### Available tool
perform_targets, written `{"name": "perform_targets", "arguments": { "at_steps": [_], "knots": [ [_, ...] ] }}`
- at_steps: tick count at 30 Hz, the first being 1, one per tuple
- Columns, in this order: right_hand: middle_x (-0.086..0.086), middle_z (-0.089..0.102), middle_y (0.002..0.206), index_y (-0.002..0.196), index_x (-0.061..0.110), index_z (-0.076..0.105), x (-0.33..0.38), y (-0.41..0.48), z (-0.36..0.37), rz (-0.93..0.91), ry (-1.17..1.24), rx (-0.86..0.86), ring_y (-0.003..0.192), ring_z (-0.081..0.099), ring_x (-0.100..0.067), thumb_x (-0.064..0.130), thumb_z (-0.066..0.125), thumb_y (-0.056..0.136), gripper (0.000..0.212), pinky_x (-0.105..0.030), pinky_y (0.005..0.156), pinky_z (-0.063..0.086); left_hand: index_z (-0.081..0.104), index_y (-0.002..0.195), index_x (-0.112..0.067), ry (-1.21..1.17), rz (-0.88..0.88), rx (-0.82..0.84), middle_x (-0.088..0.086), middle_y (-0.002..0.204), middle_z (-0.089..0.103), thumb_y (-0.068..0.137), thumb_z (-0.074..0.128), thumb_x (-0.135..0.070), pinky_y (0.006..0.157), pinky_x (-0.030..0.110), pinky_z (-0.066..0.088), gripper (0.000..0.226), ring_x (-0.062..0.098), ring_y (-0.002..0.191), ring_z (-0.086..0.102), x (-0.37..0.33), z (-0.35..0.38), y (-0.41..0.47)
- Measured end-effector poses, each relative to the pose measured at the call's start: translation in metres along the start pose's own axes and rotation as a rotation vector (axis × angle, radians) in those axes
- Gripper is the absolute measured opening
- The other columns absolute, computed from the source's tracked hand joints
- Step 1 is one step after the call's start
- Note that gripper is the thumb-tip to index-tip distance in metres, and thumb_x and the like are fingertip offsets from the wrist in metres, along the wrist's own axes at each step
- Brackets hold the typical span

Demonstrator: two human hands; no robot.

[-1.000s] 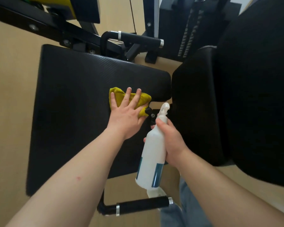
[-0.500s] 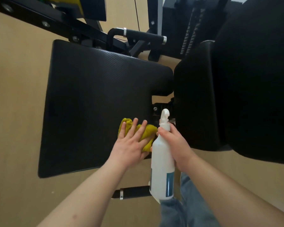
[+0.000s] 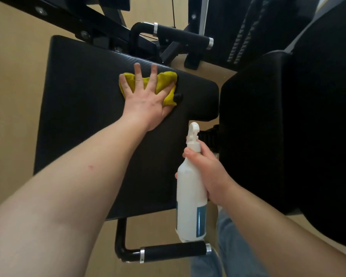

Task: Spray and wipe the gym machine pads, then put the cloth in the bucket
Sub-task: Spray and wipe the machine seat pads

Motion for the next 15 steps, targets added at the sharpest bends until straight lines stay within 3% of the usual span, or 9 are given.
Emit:
{"name": "perform_targets", "arguments": {
  "at_steps": [6, 11, 15],
  "knots": [
    [-0.013, 0.062, 0.105, 0.121, 0.043, 0.053, -0.003, -0.023, 0.002, -0.019, -0.038, 0.020, 0.093, 0.069, -0.033, 0.032, 0.062, 0.103, 0.023, -0.056, 0.089, 0.059, -0.004, 0.164, -0.031, -0.153, -0.164, -0.029, 0.022, 0.164, -0.029, 0.102, 0.032, -0.061, 0.124, 0.062, -0.008, 0.077, 0.045, 0.151, -0.025, -0.001, 0.023, -0.077],
    [-0.013, 0.062, 0.108, 0.114, 0.050, 0.055, -0.010, -0.044, 0.016, -0.026, -0.095, 0.054, 0.097, 0.066, -0.032, 0.037, 0.068, 0.093, 0.028, -0.061, 0.096, 0.055, -0.004, 0.163, -0.037, -0.150, -0.212, -0.004, 0.018, 0.164, -0.032, 0.097, 0.032, -0.070, 0.121, 0.066, -0.010, 0.082, 0.050, 0.149, -0.027, -0.013, 0.053, -0.172],
    [-0.011, 0.062, 0.103, 0.118, 0.043, 0.057, -0.019, -0.061, 0.028, -0.037, -0.104, 0.083, 0.094, 0.065, -0.030, 0.036, 0.067, 0.090, 0.031, -0.060, 0.095, 0.055, -0.019, 0.156, -0.046, -0.140, -0.233, 0.067, 0.013, 0.162, -0.039, 0.094, 0.028, -0.075, 0.118, 0.072, -0.012, 0.083, 0.053, 0.145, -0.034, -0.030, 0.073, -0.232]
  ]
}}
Point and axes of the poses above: each hand's wrist, its own y-axis towards the middle knuckle, its own z-axis out of the palm, x = y × z, the point moved 1 cm from there along y, towards the middle knuckle
